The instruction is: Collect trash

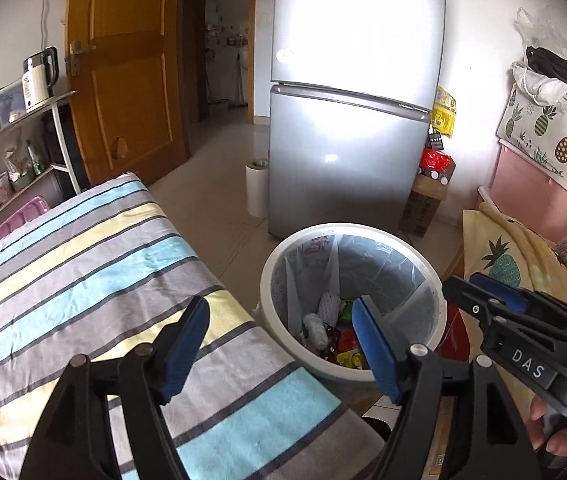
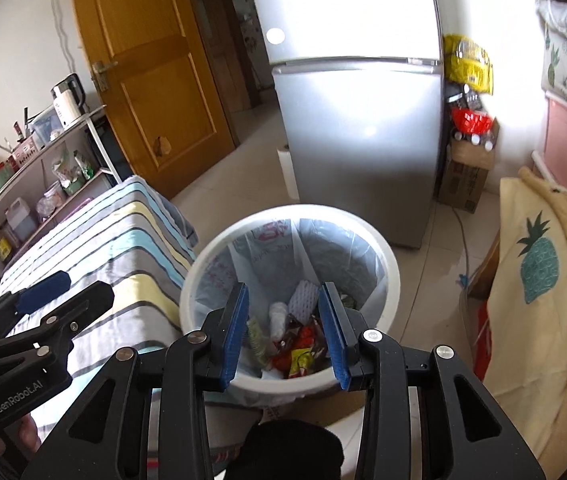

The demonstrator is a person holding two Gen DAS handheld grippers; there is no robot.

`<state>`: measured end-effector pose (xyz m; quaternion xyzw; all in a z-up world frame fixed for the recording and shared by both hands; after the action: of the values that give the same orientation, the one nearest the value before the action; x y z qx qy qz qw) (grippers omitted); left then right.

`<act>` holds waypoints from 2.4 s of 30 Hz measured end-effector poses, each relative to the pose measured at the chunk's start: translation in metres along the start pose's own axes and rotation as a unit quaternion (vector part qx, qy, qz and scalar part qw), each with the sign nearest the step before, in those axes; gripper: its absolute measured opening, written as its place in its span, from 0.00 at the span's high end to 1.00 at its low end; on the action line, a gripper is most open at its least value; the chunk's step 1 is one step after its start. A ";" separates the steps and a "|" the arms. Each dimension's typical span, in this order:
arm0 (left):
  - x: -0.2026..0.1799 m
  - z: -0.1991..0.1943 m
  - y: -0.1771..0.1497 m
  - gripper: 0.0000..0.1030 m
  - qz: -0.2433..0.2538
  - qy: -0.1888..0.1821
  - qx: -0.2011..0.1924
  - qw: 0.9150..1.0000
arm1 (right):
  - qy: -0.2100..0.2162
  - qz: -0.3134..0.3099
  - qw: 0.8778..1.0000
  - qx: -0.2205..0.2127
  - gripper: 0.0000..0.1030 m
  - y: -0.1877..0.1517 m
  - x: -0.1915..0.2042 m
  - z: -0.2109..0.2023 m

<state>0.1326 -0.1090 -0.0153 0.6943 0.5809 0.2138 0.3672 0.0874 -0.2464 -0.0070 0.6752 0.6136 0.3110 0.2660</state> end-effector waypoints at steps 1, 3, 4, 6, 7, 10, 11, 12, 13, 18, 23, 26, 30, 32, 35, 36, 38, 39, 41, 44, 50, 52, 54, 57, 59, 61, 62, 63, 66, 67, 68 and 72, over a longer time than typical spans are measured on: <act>0.001 -0.004 -0.002 0.26 -0.003 -0.003 -0.003 1.000 | -0.005 -0.006 1.000 -0.005 0.63 0.000 0.001 -0.005; 0.002 -0.012 -0.005 0.25 -0.005 0.001 -0.009 1.000 | -0.017 -0.015 1.000 -0.016 0.63 -0.003 0.005 -0.017; 0.003 -0.016 -0.006 0.24 -0.004 0.007 -0.014 1.000 | -0.022 -0.017 0.999 -0.021 0.63 -0.005 0.007 -0.022; 0.002 -0.025 -0.009 0.23 -0.004 0.014 -0.022 1.000 | -0.025 -0.013 0.999 -0.025 0.63 -0.010 0.008 -0.031; 0.002 -0.028 -0.010 0.23 -0.005 0.011 -0.026 1.000 | -0.024 -0.013 0.999 -0.028 0.63 -0.011 0.008 -0.033; 0.001 -0.040 -0.014 0.20 -0.006 0.006 -0.035 0.999 | -0.020 -0.009 0.999 -0.034 0.63 -0.019 0.010 -0.043; 0.000 -0.042 -0.016 0.19 -0.007 0.004 -0.038 0.999 | -0.022 -0.011 0.999 -0.036 0.63 -0.021 0.010 -0.045; 0.000 -0.045 -0.018 0.18 -0.008 0.001 -0.041 0.999 | -0.025 -0.014 0.999 -0.038 0.63 -0.024 0.011 -0.048; -0.001 -0.046 -0.019 0.18 -0.008 -0.003 -0.039 0.999 | -0.027 -0.016 0.999 -0.039 0.63 -0.027 0.012 -0.051; -0.003 -0.054 -0.027 0.18 -0.007 0.004 -0.041 0.999 | -0.030 -0.020 0.998 -0.046 0.63 -0.034 0.016 -0.059; -0.002 -0.062 -0.031 0.18 -0.012 0.005 -0.046 0.999 | -0.035 -0.019 0.998 -0.058 0.63 -0.037 0.018 -0.066; -0.001 -0.063 -0.032 0.17 -0.012 0.012 -0.046 0.999 | -0.033 -0.023 0.997 -0.059 0.63 -0.040 0.022 -0.067; 0.000 -0.065 -0.034 0.17 -0.010 0.017 -0.050 0.999 | -0.028 -0.023 0.998 -0.057 0.63 -0.042 0.026 -0.067; 0.000 -0.066 -0.034 0.17 -0.009 0.021 -0.051 0.998 | -0.025 -0.024 0.998 -0.057 0.63 -0.042 0.027 -0.066; 0.001 -0.066 -0.034 0.15 -0.009 0.023 -0.051 0.998 | -0.024 -0.024 0.998 -0.057 0.63 -0.043 0.028 -0.065; 0.001 -0.066 -0.034 0.15 -0.009 0.022 -0.051 0.998 | -0.024 -0.024 0.998 -0.056 0.63 -0.044 0.028 -0.065; 0.000 -0.066 -0.035 0.15 -0.008 0.023 -0.050 0.998 | -0.024 -0.024 0.998 -0.057 0.63 -0.043 0.029 -0.065; 0.000 -0.066 -0.034 0.15 -0.007 0.023 -0.050 0.998 | -0.024 -0.025 0.998 -0.057 0.63 -0.043 0.029 -0.065; 0.000 -0.066 -0.035 0.15 -0.009 0.024 -0.048 0.999 | -0.024 -0.026 0.998 -0.058 0.63 -0.043 0.031 -0.065; 0.000 -0.067 -0.035 0.15 -0.009 0.022 -0.048 0.999 | -0.024 -0.028 0.998 -0.058 0.63 -0.044 0.031 -0.065; -0.001 -0.067 -0.035 0.15 -0.006 0.023 -0.047 0.999 | -0.023 -0.027 0.998 -0.058 0.63 -0.044 0.031 -0.065; -0.001 -0.067 -0.035 0.15 -0.006 0.022 -0.047 0.999 | -0.022 -0.027 0.998 -0.057 0.63 -0.044 0.030 -0.065; -0.001 -0.066 -0.035 0.15 -0.006 0.023 -0.047 0.999 | -0.023 -0.027 0.998 -0.057 0.63 -0.044 0.031 -0.065; -0.001 -0.066 -0.036 0.15 -0.007 0.023 -0.047 0.999 | -0.022 -0.027 0.998 -0.058 0.63 -0.044 0.030 -0.065; -0.002 -0.067 -0.035 0.15 -0.006 0.024 -0.048 0.999 | -0.022 -0.026 0.998 -0.057 0.63 -0.044 0.030 -0.065; -0.002 -0.067 -0.035 0.15 -0.006 0.024 -0.048 0.999 | -0.023 -0.026 0.998 -0.057 0.63 -0.044 0.030 -0.065; -0.002 -0.067 -0.036 0.15 -0.006 0.024 -0.048 0.999 | -0.023 -0.026 0.998 -0.057 0.63 -0.044 0.031 -0.065; -0.001 -0.067 -0.036 0.15 -0.006 0.025 -0.047 0.999 | -0.023 -0.026 0.998 -0.057 0.63 -0.044 0.031 -0.065; -0.001 -0.067 -0.036 0.15 -0.006 0.024 -0.047 0.999 | -0.023 -0.027 0.998 -0.057 0.63 -0.044 0.030 -0.065; -0.002 -0.067 -0.036 0.15 -0.006 0.024 -0.047 0.999 | -0.022 -0.026 0.998 -0.057 0.63 -0.044 0.031 -0.065; -0.001 -0.067 -0.036 0.15 -0.006 0.024 -0.048 0.999 | -0.023 -0.027 0.998 -0.057 0.63 -0.044 0.031 -0.065; -0.001 -0.067 -0.036 0.15 -0.006 0.024 -0.047 0.999 | -0.022 -0.027 0.998 -0.058 0.63 -0.044 0.031 -0.065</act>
<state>0.0605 -0.0903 0.0007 0.6670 0.5832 0.2556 0.3868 0.0110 -0.2126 0.0064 0.6488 0.6066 0.3235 0.3262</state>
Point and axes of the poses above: each gripper's, at about its wrist camera, not at the fingertips, and z roughly the way its jaws point, x to its left, y to its top, the point moved 7 cm from there along z, roughly the way its jaws point, and after that the axes turned 6 degrees about -z, right-handed, at the moved point
